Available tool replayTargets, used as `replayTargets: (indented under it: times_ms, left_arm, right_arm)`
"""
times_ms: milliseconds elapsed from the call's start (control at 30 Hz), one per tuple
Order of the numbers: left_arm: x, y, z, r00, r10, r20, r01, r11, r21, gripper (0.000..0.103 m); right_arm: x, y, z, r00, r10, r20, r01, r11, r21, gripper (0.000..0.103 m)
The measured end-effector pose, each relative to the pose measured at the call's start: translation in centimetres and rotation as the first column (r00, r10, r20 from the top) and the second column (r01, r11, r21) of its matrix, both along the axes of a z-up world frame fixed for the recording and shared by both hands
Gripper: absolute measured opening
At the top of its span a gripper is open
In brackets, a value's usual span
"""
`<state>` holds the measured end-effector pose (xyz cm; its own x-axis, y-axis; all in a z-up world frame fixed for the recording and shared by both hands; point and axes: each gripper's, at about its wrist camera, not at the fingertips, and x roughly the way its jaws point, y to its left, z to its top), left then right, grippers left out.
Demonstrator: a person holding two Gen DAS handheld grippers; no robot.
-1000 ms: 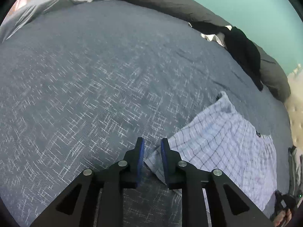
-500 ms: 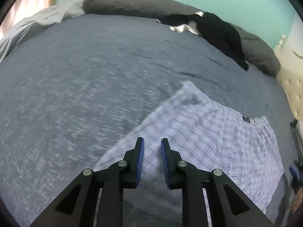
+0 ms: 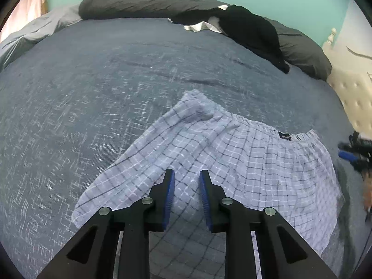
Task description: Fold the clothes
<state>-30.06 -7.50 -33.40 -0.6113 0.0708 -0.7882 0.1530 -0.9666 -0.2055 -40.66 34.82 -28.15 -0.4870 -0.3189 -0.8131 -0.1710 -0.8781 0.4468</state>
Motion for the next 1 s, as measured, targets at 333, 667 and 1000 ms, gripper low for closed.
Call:
replayTargets:
  times_ms: [333, 667, 1000]
  left_arm:
    - [0.0, -0.3, 0.0, 1.000, 0.008, -0.007, -0.008, 1.000, 0.021, 0.026]
    - [0.0, -0.2, 0.1, 1.000, 0.008, -0.006, -0.008, 0.999, 0.040, 0.026]
    - [0.0, -0.4, 0.3, 1.000, 0.014, -0.008, -0.013, 0.999, 0.044, 0.026]
  right_arm:
    - [-4.5, -5.3, -2.0, 0.983, 0.168, 0.076, -0.181, 0.958, 0.224, 0.029]
    - [-3.2, -6.6, -2.5, 0.961, 0.275, 0.036, -0.277, 0.939, 0.204, 0.029]
    - [-1.2, -8.0, -2.2, 0.921, 0.389, -0.028, -0.375, 0.903, 0.211, 0.029]
